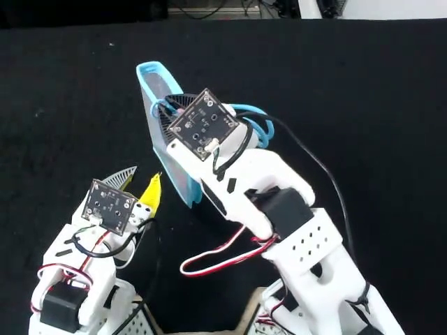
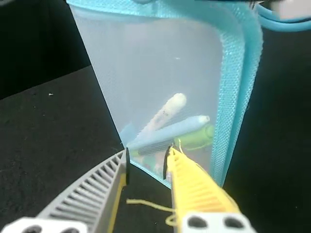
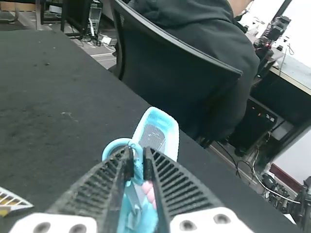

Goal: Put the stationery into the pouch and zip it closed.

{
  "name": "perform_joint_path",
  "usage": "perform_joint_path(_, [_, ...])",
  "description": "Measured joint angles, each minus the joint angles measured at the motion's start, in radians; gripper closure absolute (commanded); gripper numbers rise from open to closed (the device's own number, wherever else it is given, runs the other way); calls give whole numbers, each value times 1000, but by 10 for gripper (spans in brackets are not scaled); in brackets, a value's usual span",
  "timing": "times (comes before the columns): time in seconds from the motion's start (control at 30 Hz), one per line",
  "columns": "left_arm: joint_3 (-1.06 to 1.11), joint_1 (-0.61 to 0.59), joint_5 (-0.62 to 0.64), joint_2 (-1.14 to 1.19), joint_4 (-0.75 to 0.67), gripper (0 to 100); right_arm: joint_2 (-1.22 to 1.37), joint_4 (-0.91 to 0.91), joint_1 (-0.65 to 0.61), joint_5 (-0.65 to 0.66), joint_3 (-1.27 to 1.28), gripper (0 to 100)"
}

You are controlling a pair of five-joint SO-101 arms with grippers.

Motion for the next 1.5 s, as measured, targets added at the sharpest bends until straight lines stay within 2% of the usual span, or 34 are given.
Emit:
perform_joint_path(0.13, [0,0,78,0,0,728,2,57,0,2,-78,988])
perform_joint_path(0.27, [-2,43,219,0,-12,740,2,106,0,2,-115,988])
perform_joint_path(0.4, [-25,195,239,0,-12,741,2,132,-2,2,-115,988])
perform_joint_path(0.5, [-28,236,236,0,-35,741,2,135,-2,2,-115,988])
perform_joint_path(0.8, [58,11,227,0,-164,741,2,152,-2,2,-115,984])
perform_joint_path(1.03, [58,-8,227,0,-167,750,2,213,-2,2,-115,984])
perform_joint_path(1.23, [58,-15,227,0,-167,970,2,249,-2,2,-115,982])
perform_joint_path(1.43, [58,-20,183,0,-167,970,2,330,-2,2,-115,979])
perform_joint_path(1.5, [46,-17,152,11,-167,970,2,351,-2,2,-115,941])
